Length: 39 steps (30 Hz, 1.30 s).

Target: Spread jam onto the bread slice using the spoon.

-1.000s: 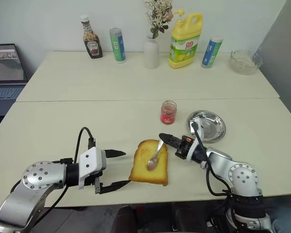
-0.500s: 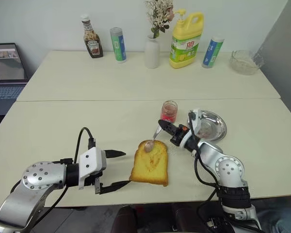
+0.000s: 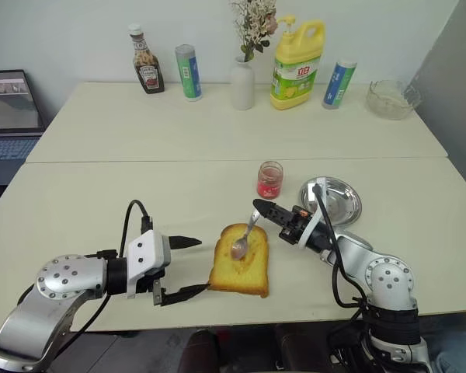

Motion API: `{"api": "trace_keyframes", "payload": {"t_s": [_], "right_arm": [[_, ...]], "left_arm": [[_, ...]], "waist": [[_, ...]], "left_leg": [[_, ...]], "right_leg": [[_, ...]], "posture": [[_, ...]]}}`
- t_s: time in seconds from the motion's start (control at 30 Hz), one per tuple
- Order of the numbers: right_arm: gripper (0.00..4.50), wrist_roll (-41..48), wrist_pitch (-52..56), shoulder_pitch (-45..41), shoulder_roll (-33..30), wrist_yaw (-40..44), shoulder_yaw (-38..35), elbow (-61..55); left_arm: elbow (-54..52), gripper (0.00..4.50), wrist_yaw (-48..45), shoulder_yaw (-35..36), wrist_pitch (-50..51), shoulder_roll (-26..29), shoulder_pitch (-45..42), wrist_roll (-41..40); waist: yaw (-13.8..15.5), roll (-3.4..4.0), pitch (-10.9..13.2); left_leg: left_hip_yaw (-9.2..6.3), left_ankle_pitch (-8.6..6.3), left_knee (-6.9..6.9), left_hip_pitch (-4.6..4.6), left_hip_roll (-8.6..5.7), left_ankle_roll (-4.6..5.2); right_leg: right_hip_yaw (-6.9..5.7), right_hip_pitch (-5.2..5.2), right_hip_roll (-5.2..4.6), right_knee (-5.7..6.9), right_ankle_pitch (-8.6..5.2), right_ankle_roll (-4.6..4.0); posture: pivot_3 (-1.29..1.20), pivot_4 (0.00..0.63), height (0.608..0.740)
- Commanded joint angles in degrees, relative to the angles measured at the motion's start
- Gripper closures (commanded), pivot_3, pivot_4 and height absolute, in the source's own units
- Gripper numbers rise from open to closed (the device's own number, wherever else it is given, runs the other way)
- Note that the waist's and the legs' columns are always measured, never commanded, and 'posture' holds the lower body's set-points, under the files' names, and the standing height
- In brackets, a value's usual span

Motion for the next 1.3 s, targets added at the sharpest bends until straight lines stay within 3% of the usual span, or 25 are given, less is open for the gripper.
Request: {"api": "trace_keyframes", "payload": {"t_s": [0.03, 0.2, 0.43, 0.6, 1.03, 1.3], "right_arm": [[4.48, 0.1, -2.3, -1.3, 0.0, -0.6, -0.7, -3.7], [4.48, 3.5, -4.5, -2.6, -1.2, -4.0, -5.2, -6.8], [4.48, 8.1, -8.3, -3.3, -8.9, -9.3, -15.5, -9.4], [4.48, 3.2, -12.8, 0.4, -15.1, -10.1, -22.6, -5.4], [4.48, -9.3, -24.2, 0.0, -12.3, -4.1, -22.1, 12.5], [4.48, -13.1, -28.2, -1.8, -11.3, 1.7, -21.9, 20.9]], "left_arm": [[-1.8, 0.0, -0.7, 0.6, 1.0, 0.3, -2.1, -2.6], [-1.6, 0.0, 1.5, -1.6, 4.2, -1.6, -12.1, -4.5], [0.3, 0.0, 3.2, -7.4, 8.1, -6.9, -25.7, -5.3], [4.4, 0.0, 2.6, -13.2, 9.5, -12.6, -34.8, -4.2], [11.6, 0.0, 2.0, -23.3, 4.5, -19.1, -40.9, 5.8], [11.6, 0.0, 1.9, -23.3, 5.5, -20.9, -42.0, 6.2]], "waist": [[0.0, 0.0, 0.0], [0.4, 0.0, 0.0], [0.7, -0.02, 0.0], [1.1, -0.04, 0.0], [1.0, 0.0, 0.0], [1.1, 0.05, 0.0]], "left_leg": [[0.01, 0.0, 0.0, 0.0, 0.0, 0.0], [-0.01, 0.0, 0.04, -0.02, -0.03, 0.0], [0.01, 0.0, 0.08, -0.08, -0.09, 0.0], [-0.02, 0.0, 0.08, -0.07, -0.09, 0.0], [0.06, 0.01, 0.11, -0.03, -0.1, 0.01], [0.06, 0.01, 0.09, -0.02, -0.09, 0.01]], "right_leg": [[0.01, 0.0, 0.0, -0.01, 0.0, 0.0], [-0.01, 0.01, 0.0, 0.0, 0.02, 0.02], [0.01, 0.04, -0.03, -0.06, 0.12, 0.02], [0.0, 0.05, 0.0, -0.04, 0.12, 0.01], [0.1, 0.06, 0.03, 0.0, 0.13, 0.01], [0.1, 0.06, 0.03, 0.0, 0.14, 0.01]], "posture": [[0.0, 0.15, 0.74], [0.0, 0.15, 0.74], [0.0, 0.15, 0.74], [0.0, 0.15, 0.74], [0.0, 0.15, 0.74], [0.0, 0.15, 0.74]]}}
